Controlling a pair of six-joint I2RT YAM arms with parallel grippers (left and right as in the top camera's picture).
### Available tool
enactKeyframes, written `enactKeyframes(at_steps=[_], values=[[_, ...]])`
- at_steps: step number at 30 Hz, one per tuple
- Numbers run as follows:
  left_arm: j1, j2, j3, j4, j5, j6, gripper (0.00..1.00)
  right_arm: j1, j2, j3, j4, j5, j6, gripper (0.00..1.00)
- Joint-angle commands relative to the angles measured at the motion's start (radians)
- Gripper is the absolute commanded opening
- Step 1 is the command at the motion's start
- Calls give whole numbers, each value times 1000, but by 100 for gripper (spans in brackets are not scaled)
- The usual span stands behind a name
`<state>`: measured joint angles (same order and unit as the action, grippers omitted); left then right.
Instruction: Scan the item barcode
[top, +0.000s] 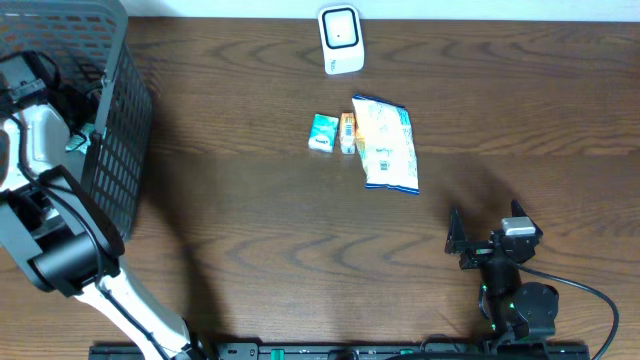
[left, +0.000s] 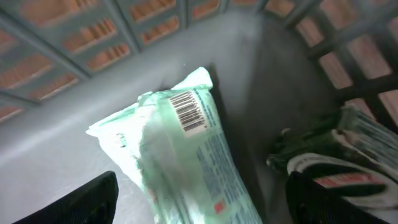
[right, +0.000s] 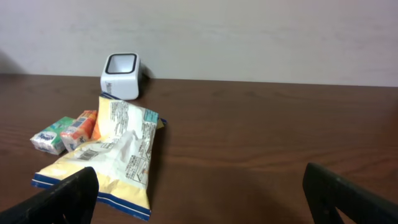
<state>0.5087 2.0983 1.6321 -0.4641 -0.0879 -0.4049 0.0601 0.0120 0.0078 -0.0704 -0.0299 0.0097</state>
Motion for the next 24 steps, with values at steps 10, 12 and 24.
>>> enactKeyframes(at_steps=[10,12,24], values=[[2,113,2,7,-2,-19,63,-6,-5,-2,-4,-6,-3,99],[2,122,2,0,-2,-19,53,-6,-5,-2,-4,-6,-3,99],[3,29,2,-79,-2,52,7,-6,-5,-2,-4,-6,-3,99]])
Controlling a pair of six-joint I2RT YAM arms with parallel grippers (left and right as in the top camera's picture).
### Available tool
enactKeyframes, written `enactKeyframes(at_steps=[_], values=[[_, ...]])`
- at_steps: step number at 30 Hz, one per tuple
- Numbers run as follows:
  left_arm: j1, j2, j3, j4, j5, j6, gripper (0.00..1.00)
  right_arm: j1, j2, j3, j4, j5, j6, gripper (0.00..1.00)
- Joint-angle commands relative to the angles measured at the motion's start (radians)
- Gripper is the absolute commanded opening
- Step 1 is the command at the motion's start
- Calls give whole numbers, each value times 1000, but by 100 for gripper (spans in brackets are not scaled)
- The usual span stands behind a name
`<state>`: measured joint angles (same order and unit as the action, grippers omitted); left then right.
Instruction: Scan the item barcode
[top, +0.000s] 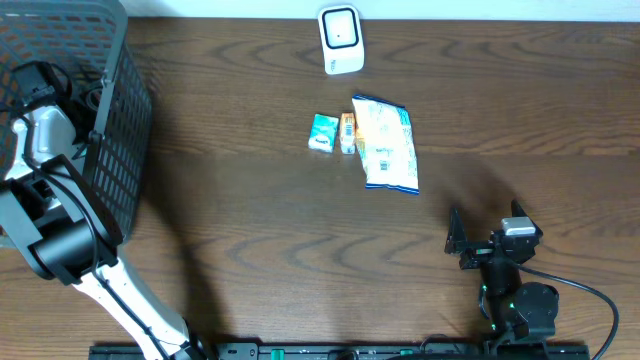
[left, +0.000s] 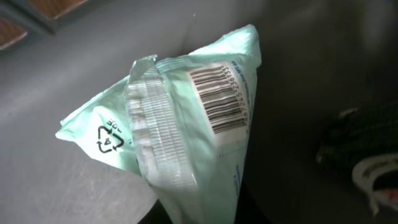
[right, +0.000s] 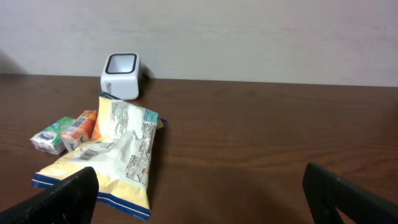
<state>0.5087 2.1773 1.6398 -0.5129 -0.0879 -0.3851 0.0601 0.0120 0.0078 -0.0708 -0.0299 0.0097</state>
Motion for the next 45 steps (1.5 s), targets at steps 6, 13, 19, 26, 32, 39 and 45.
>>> enactKeyframes(at_steps=[6,13,19,26,32,39,45], values=[[3,-293,-6,-63,-2,0,8,-6,-5,-2,-3,-6,-3,99],[1,-678,-6,-53,6,-159,8,-6,-5,-2,-3,-6,-3,99],[-45,-890,-6,-20,170,-391,8,-6,-5,-2,-3,-6,-3,99],[-267,-905,-6,-81,310,-413,8,-6,-5,-2,-3,-6,-3,99],[-554,-787,-6,-230,309,-177,8,-6,-5,-2,-3,-6,-3,99],[-764,-573,-6,-325,304,153,8,-6,-5,-2,-3,-6,-3,99],[-815,-380,-6,-323,304,210,12,-6,-5,-2,-3,-6,-3,99]])
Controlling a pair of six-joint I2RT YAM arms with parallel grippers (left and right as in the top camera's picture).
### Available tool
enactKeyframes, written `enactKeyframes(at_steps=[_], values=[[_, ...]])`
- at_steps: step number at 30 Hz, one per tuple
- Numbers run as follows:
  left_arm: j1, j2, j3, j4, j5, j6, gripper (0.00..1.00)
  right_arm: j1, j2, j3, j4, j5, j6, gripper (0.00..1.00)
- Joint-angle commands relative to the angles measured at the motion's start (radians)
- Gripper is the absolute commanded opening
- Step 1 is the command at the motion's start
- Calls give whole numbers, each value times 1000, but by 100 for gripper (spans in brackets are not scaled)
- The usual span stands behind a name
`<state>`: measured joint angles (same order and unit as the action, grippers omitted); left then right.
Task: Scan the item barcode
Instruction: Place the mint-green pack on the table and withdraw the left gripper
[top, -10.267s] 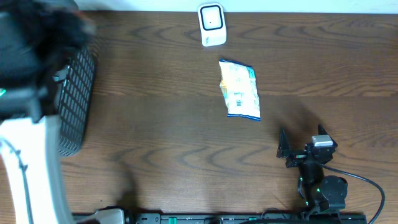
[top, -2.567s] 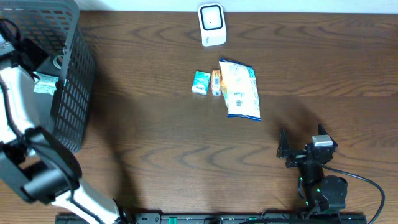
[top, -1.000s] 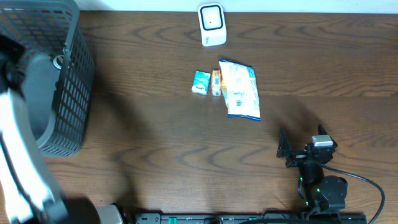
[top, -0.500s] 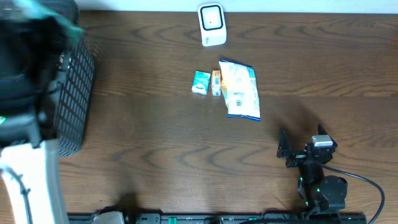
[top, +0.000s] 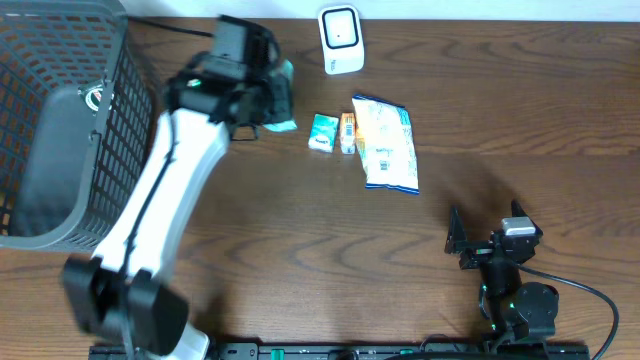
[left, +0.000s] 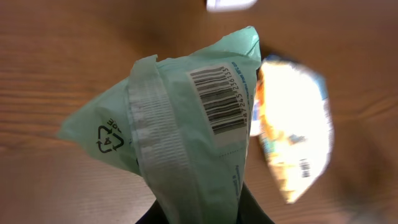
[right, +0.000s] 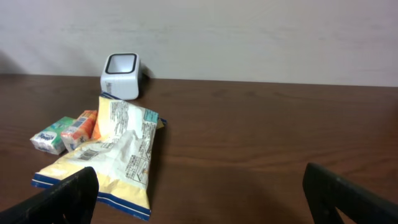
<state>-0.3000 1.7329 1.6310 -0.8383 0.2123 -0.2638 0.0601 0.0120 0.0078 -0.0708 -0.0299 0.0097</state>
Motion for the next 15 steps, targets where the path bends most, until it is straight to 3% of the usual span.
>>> enactKeyframes(at_steps=[1,5,9,11,15], values=[[-6,93,3,9,4,92,13,-6,-5,-2,-3,-6,-3,99],[-5,181,3,35,5,92,22,-6,-5,-2,-3,-6,-3,99],[-5,236,3,63,5,92,24,-6,-5,-2,-3,-6,-3,99],[-4,253,3,78,5,92,37,-6,-5,-2,-3,-6,-3,99],[-5,265,3,97,5,92,50,-6,-5,-2,-3,-6,-3,99]])
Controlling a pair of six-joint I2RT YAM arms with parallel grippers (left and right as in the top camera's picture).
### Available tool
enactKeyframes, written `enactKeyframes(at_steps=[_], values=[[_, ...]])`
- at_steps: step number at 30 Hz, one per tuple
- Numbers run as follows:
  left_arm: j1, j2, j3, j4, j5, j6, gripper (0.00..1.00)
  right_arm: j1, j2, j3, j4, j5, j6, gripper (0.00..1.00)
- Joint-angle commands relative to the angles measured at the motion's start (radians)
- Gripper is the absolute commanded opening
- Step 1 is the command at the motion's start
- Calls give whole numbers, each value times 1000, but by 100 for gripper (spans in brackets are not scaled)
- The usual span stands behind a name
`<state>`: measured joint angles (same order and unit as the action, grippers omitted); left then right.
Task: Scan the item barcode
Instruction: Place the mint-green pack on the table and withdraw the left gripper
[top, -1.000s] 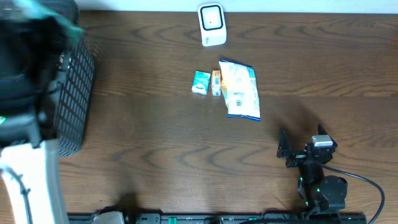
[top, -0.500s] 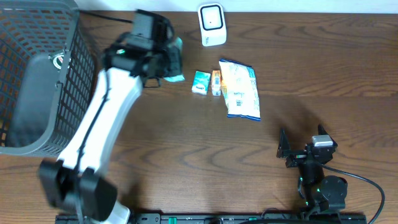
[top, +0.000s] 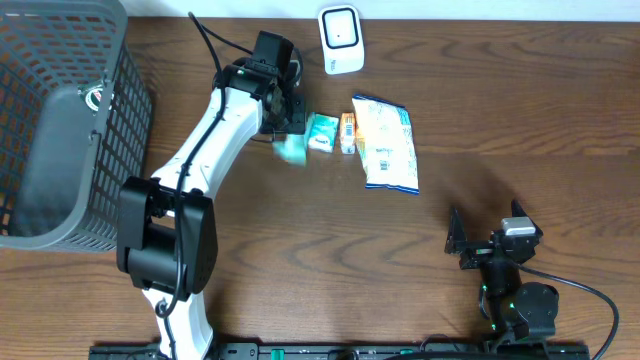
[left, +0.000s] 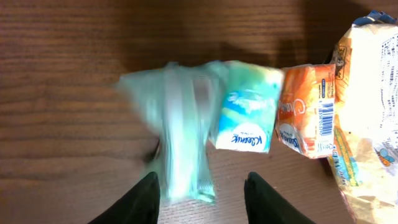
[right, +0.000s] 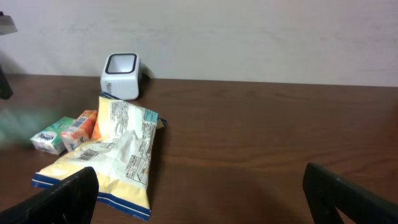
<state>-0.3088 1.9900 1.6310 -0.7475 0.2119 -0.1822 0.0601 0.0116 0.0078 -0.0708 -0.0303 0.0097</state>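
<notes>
A mint-green packet (left: 180, 143) shows blurred just left of the small blue-and-white tissue pack (left: 245, 121); whether it rests on the table cannot be told. In the overhead view the packet (top: 290, 150) is below my left gripper (top: 283, 112). My left gripper (left: 202, 205) is open over it, with nothing between the fingers (left: 134, 202). The white scanner (top: 341, 40) stands at the table's far edge. My right gripper (right: 200, 193) is open near the front right, far from everything.
An orange carton (top: 347, 132) and a yellow-white snack bag (top: 387, 143) lie right of the tissue pack (top: 322, 132). A grey mesh basket (top: 130, 110) stands at the far left. The wall runs behind the scanner (right: 121, 76).
My left gripper was shut on the green packet, held above the table left of the scanner. Now it is open, and the packet is out of its jaws beside the tissue pack.
My left gripper was open over the green packet inside the basket. Then it was shut on the packet there. Later it held the packet over the table near the scanner, barcode showing. Now the packet is free, next to the tissue pack. The right arm stayed still.
</notes>
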Motion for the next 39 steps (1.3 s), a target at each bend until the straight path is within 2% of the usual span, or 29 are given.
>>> enactKeyframes(at_steps=[1,9,16,23,26,27,31,33,35,39], values=[[5,8,3,6,5,10,55,-6,-5,-2,-3,-5,-3,99],[47,-65,35,16,5,10,63,-6,-5,-2,-3,-5,-3,99],[172,-293,56,35,5,10,70,-6,-5,-2,-3,-5,-3,99],[422,-517,56,33,5,10,70,-6,-5,-2,-3,-5,-3,99],[552,-570,56,32,5,10,70,-6,-5,-2,-3,-5,-3,99],[636,-587,56,32,5,10,70,-6,-5,-2,-3,-5,-3,99],[816,-576,56,23,5,10,70,-6,-5,-2,-3,-5,-3,99],[866,-570,55,15,5,10,75,-6,-5,-2,-3,-5,-3,99],[944,-564,55,9,5,10,75,-6,-5,-2,-3,-5,-3,99],[993,-560,55,21,5,10,75,-6,-5,-2,-3,-5,-3,99]])
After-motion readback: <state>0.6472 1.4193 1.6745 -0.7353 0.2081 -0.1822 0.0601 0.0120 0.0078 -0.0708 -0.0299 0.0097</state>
